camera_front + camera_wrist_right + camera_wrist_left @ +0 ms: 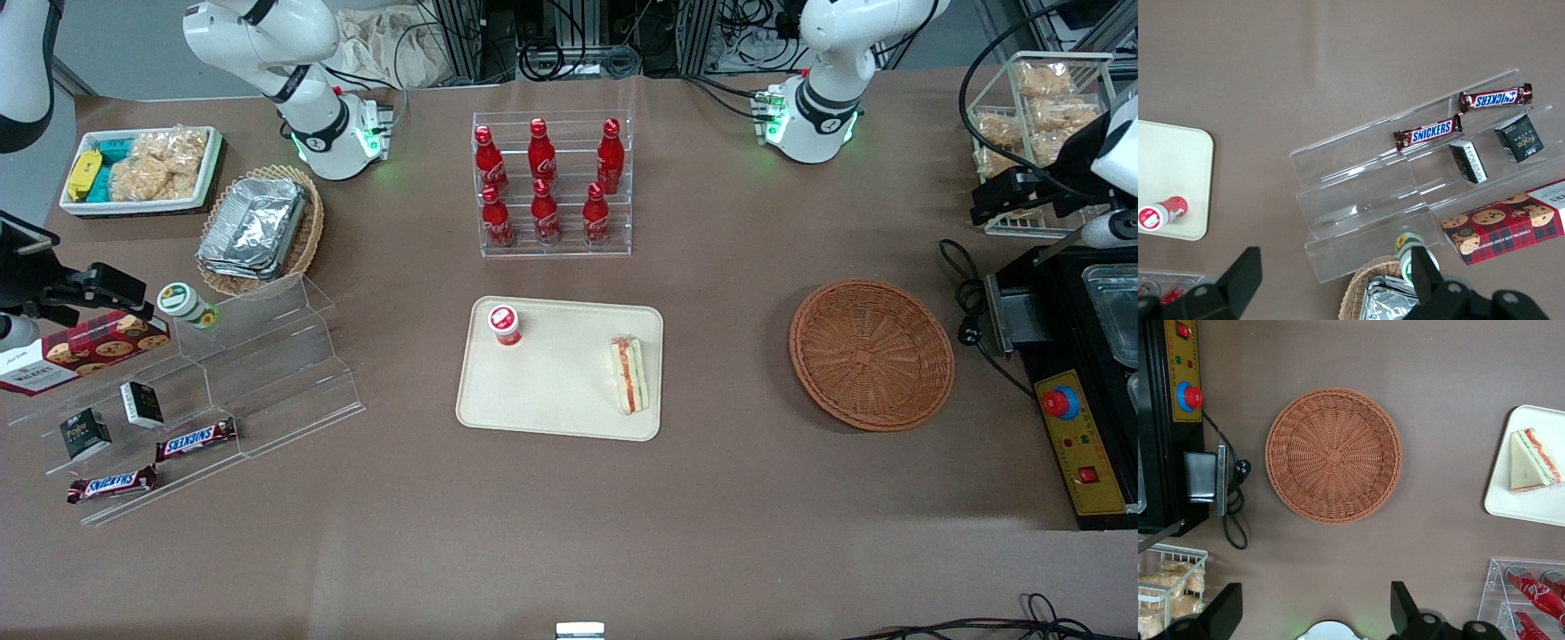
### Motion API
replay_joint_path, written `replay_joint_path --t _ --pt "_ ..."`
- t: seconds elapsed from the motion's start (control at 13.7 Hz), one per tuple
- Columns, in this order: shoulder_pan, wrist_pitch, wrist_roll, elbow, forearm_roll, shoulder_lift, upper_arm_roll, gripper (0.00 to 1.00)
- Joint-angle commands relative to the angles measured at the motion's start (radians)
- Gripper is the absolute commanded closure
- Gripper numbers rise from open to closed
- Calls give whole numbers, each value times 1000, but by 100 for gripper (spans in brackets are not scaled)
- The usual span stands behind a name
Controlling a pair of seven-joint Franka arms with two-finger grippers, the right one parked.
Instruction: Place sandwich from basket to tray
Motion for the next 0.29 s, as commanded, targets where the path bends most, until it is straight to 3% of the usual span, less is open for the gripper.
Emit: replay_joint_path --t 0.0,0.07,0.22 --pt "-197 -12 -4 23 0 13 187 0" --pt "-244 -12 -7 23 0 14 245 0" --pt "-244 -10 -11 23 1 16 250 0"
